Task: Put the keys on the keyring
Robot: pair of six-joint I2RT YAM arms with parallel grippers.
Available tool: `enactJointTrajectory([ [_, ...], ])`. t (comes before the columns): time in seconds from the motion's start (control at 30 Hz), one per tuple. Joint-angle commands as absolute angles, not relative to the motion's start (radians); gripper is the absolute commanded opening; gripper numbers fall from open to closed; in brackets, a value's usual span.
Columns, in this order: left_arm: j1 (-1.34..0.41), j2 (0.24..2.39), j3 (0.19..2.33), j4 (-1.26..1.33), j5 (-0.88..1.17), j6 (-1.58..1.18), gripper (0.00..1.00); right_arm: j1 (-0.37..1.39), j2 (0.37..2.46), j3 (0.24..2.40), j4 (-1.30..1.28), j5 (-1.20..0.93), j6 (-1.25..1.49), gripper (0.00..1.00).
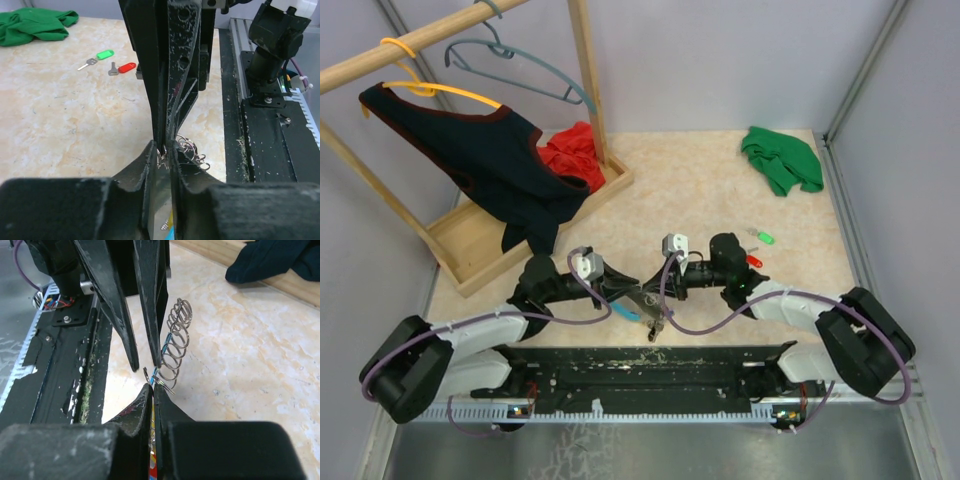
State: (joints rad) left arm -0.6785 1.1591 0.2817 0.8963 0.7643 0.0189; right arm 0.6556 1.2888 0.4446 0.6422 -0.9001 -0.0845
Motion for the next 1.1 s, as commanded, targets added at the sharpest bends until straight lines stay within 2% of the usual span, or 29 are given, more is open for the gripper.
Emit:
enactJointTrajectory([
  [0.0, -0.681, 1.103, 0.244, 0.961, 0.685, 0.025, 0.26, 0.665, 1.229, 0.507, 0.566, -0.854, -0.137, 0.00],
  [0.1, -0.681, 1.070, 0.216, 0.942, 0.633, 0.049, 0.32, 0.666, 1.202, 0.521, 0.505, -0.813, -0.169, 0.00],
  [0.33, -0.683, 1.091, 0.201, 0.951, 0.654, 0.071, 0.45, 0.698, 1.162, 0.537, 0.430, -0.664, -0.207, 0.00],
  [0.7, -0.681, 1.187, 0.209, 1.020, 0.588, 0.076, 0.53, 0.729, 1.159, 0.672, 0.249, -0.238, -0.061, 0.00],
  [0.9, -0.671, 1.246, 0.215, 1.098, 0.573, 0.070, 0.53, 0.758, 1.190, 0.719, 0.165, -0.316, -0.110, 0.00],
  [1.07, -0.652, 1.291, 0.207, 1.174, 0.591, 0.053, 0.53, 0.763, 1.218, 0.678, 0.187, -0.350, -0.131, 0.00],
])
